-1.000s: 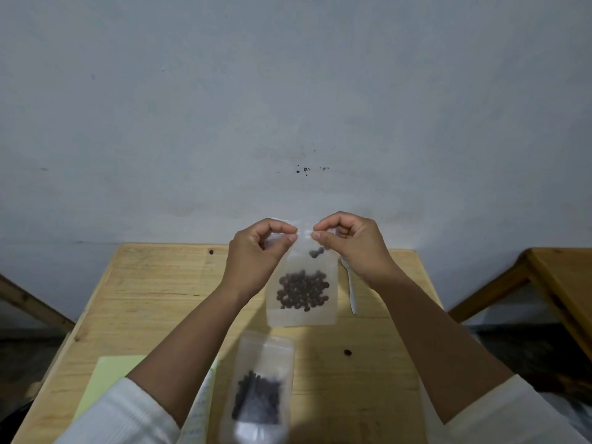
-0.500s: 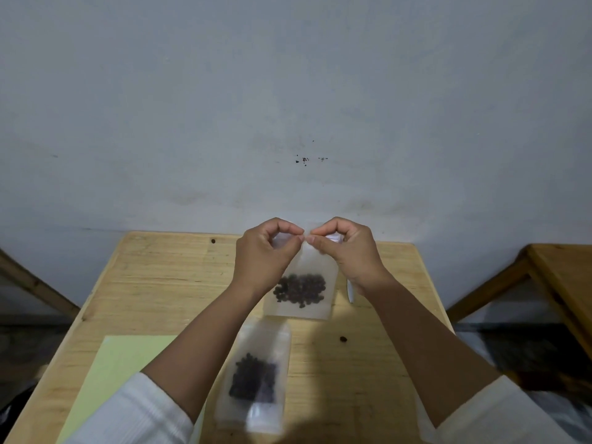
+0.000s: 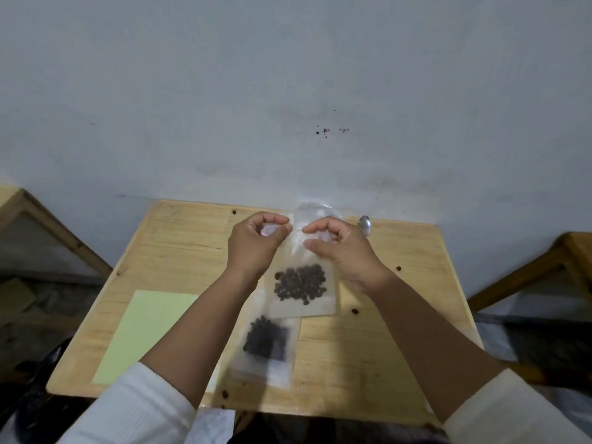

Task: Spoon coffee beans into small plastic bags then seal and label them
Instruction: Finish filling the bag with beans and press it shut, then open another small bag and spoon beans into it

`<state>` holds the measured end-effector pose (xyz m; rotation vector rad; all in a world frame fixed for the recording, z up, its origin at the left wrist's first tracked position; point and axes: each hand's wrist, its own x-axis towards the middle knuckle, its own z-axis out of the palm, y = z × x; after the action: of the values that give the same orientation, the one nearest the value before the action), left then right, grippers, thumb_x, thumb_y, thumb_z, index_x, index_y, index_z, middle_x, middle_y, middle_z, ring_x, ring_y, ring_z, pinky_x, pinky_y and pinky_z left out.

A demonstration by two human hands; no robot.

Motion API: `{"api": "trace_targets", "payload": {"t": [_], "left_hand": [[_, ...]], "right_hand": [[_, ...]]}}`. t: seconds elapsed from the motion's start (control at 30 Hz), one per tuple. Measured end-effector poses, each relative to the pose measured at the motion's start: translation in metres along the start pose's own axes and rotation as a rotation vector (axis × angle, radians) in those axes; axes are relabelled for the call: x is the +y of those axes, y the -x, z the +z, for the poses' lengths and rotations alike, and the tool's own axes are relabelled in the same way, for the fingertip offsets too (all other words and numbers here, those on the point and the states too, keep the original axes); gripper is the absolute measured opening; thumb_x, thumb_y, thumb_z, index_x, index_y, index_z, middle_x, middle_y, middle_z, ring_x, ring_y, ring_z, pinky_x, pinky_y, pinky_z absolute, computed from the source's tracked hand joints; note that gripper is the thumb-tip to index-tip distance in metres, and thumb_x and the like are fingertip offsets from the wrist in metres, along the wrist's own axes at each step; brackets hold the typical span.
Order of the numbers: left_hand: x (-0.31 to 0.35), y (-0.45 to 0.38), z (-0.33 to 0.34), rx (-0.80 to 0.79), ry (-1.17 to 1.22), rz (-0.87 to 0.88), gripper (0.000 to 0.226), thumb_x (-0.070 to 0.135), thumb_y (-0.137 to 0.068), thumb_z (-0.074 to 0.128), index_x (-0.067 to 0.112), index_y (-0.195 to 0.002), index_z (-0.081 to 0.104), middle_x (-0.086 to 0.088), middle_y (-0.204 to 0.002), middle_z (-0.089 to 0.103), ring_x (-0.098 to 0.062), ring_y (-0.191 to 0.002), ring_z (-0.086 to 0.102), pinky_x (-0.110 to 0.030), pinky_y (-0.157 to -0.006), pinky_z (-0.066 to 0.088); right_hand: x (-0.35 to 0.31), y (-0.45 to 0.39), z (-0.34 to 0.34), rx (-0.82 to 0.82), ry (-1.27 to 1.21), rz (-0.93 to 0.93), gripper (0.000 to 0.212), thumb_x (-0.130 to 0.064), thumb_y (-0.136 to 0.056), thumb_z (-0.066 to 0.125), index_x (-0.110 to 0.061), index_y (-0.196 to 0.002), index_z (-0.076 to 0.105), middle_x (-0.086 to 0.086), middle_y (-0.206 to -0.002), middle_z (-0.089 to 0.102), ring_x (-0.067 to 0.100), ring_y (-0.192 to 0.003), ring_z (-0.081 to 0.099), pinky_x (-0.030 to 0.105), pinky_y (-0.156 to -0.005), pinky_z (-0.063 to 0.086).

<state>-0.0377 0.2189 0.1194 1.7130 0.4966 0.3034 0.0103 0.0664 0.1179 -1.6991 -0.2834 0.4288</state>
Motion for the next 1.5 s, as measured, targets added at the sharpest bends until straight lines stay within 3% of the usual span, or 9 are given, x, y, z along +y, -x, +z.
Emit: {"api": "trace_targets", "payload": {"t": [0.1, 0.2, 0.37, 0.63, 0.8, 0.9, 1.03, 1.17, 1.5], "left_hand": [[-0.015, 0.002, -0.011, -0.083, -0.017, -0.068, 0.009, 0.024, -0.078, 0.075, 0.032, -0.081, 0.070, 0.007, -0.088, 0.068, -0.016, -0.086, 0.063, -0.041, -0.088, 0.053], [-0.039, 0.010, -0.020, -0.156, -0.119, -0.083, 0.020, 0.019, -0.078, 0.075, 0.030, -0.094, 0.068, 0.010, -0.102, 0.067, -0.011, -0.096, 0.060, -0.025, -0.084, 0.048], [-0.092, 0.031, -0.033, -0.197, -0.332, -0.114, 0.033, 0.019, -0.079, 0.074, 0.026, -0.110, 0.067, 0.006, -0.088, 0.066, -0.007, -0.068, 0.056, -0.009, -0.062, 0.039], [-0.139, 0.033, -0.040, -0.296, -0.466, -0.058, 0.045, 0.014, -0.084, 0.067, 0.011, -0.127, 0.055, -0.005, -0.144, 0.039, -0.020, -0.118, 0.052, -0.023, -0.104, 0.035], [-0.161, 0.035, -0.043, -0.433, -0.794, 0.232, 0.045, 0.022, -0.098, 0.042, 0.008, -0.140, 0.038, -0.007, -0.151, 0.028, -0.018, -0.140, 0.023, -0.019, -0.114, 0.009], [-0.164, 0.039, -0.042, -0.656, -1.205, 0.508, 0.045, 0.023, -0.102, 0.024, 0.004, -0.142, 0.032, -0.016, -0.151, 0.026, -0.028, -0.143, 0.012, -0.042, -0.118, 0.001], [-0.166, 0.040, -0.043, -0.683, -1.251, 0.598, 0.048, 0.012, -0.091, 0.024, -0.005, -0.120, 0.057, -0.022, -0.126, 0.056, -0.033, -0.125, 0.046, -0.045, -0.117, 0.018], [-0.163, 0.037, -0.044, -0.623, -1.026, 0.564, 0.032, 0.003, -0.063, 0.076, -0.007, -0.093, 0.069, -0.016, -0.090, 0.069, -0.030, -0.088, 0.067, -0.036, -0.085, 0.054], [-0.136, 0.023, -0.021, -0.591, -0.883, 0.562, 0.033, 0.001, -0.078, 0.065, -0.010, -0.110, 0.062, -0.024, -0.106, 0.065, -0.038, -0.100, 0.061, -0.042, -0.090, 0.049]], "right_hand": [[0.015, 0.010, 0.014, 0.086, -0.085, 0.066, 0.017, -0.007, -0.078, 0.072, -0.022, -0.083, 0.069, -0.006, -0.085, 0.066, 0.012, -0.084, 0.061, 0.025, -0.081, 0.050], [0.032, 0.021, 0.030, 0.185, -0.143, 0.181, 0.015, -0.004, -0.078, 0.071, -0.017, -0.084, 0.068, 0.003, -0.084, 0.068, 0.015, -0.075, 0.062, 0.023, -0.071, 0.051], [0.075, 0.035, 0.063, 0.268, 0.044, 0.317, 0.010, -0.015, -0.078, 0.070, -0.021, -0.086, 0.069, 0.000, -0.081, 0.069, 0.012, -0.071, 0.060, 0.021, -0.066, 0.048], [0.116, 0.042, 0.108, 0.379, 0.443, 0.306, 0.020, -0.020, -0.085, 0.064, -0.020, -0.105, 0.064, 0.004, -0.118, 0.048, 0.010, -0.098, 0.047, 0.018, -0.086, 0.037], [0.127, 0.048, 0.121, 0.294, 0.710, 0.194, 0.032, -0.019, -0.092, 0.054, -0.012, -0.123, 0.058, 0.006, -0.148, 0.027, 0.019, -0.134, 0.029, 0.017, -0.103, 0.020], [0.129, 0.055, 0.126, 0.189, 0.928, 0.126, 0.045, -0.027, -0.092, 0.034, -0.004, -0.121, 0.060, 0.014, -0.139, 0.047, 0.032, -0.134, 0.037, 0.035, -0.108, 0.030], [0.135, 0.058, 0.126, 0.106, 1.011, 0.122, 0.057, -0.029, -0.090, 0.022, 0.003, -0.124, 0.055, 0.019, -0.131, 0.055, 0.036, -0.130, 0.043, 0.045, -0.106, 0.035], [0.129, 0.062, 0.128, 0.045, 1.014, 0.130, 0.060, -0.031, -0.091, 0.020, 0.006, -0.128, 0.050, 0.022, -0.135, 0.050, 0.034, -0.130, 0.043, 0.041, -0.107, 0.034], [0.102, 0.066, 0.101, 0.145, 0.947, 0.130, 0.050, -0.027, -0.087, 0.034, 0.006, -0.115, 0.059, 0.022, -0.117, 0.062, 0.033, -0.110, 0.060, 0.035, -0.095, 0.046]]}}
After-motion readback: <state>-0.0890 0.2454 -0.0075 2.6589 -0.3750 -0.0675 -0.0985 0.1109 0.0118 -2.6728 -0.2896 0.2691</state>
